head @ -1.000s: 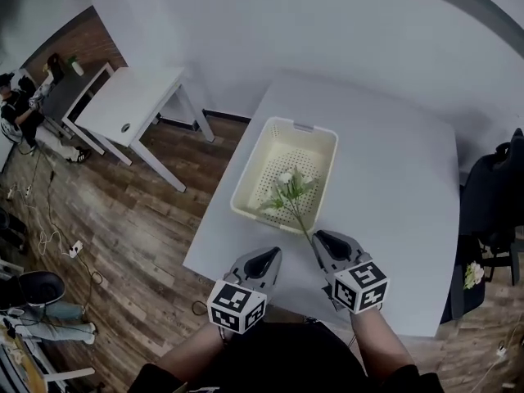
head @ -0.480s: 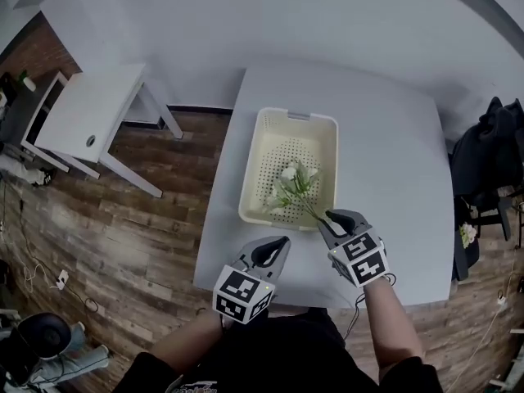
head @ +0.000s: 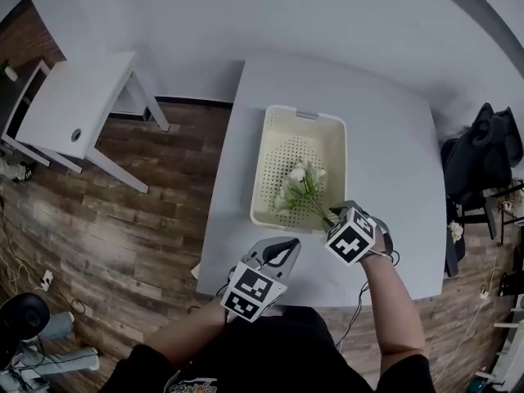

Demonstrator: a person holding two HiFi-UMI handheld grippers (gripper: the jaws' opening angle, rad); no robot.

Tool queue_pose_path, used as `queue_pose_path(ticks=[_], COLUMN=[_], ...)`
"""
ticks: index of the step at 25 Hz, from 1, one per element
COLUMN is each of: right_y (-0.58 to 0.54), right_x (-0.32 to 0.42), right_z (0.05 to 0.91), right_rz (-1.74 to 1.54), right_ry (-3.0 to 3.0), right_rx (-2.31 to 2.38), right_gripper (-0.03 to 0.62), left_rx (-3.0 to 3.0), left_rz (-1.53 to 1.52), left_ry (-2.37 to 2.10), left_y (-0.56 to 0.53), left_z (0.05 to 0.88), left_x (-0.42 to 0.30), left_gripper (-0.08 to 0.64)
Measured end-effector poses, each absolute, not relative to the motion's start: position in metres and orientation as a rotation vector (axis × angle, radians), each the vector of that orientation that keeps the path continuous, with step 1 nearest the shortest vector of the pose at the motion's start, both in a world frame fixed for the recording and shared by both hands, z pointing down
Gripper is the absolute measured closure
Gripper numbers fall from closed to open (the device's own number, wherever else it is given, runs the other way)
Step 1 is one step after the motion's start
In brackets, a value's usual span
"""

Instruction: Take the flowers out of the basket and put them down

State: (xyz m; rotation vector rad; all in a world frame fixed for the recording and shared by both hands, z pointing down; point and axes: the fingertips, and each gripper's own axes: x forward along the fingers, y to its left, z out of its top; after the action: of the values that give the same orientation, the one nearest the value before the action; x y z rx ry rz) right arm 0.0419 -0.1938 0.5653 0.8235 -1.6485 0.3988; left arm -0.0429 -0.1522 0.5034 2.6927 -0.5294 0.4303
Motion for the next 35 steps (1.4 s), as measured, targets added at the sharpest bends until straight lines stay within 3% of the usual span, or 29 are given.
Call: queue_pose_path(ticks=[24, 35], right_y=[-0.215, -0.214], right_x=[0.057, 0.052], right_z=[0.627, 0.623], right_rz=[0.778, 0.811], right_ry=[-1.251, -1.283], right_rx=[0.512, 0.537], right_gripper=[0.502, 0.549], left_rx=[2.678, 2.682], left_rz=[0.431, 0.414], left_ry=[-0.552, -0.593], left_y=[-0.148, -0.142], left_z=[0.521, 0.516], left_x=[-0.092, -0.108], left_gripper=[0.554, 0.554])
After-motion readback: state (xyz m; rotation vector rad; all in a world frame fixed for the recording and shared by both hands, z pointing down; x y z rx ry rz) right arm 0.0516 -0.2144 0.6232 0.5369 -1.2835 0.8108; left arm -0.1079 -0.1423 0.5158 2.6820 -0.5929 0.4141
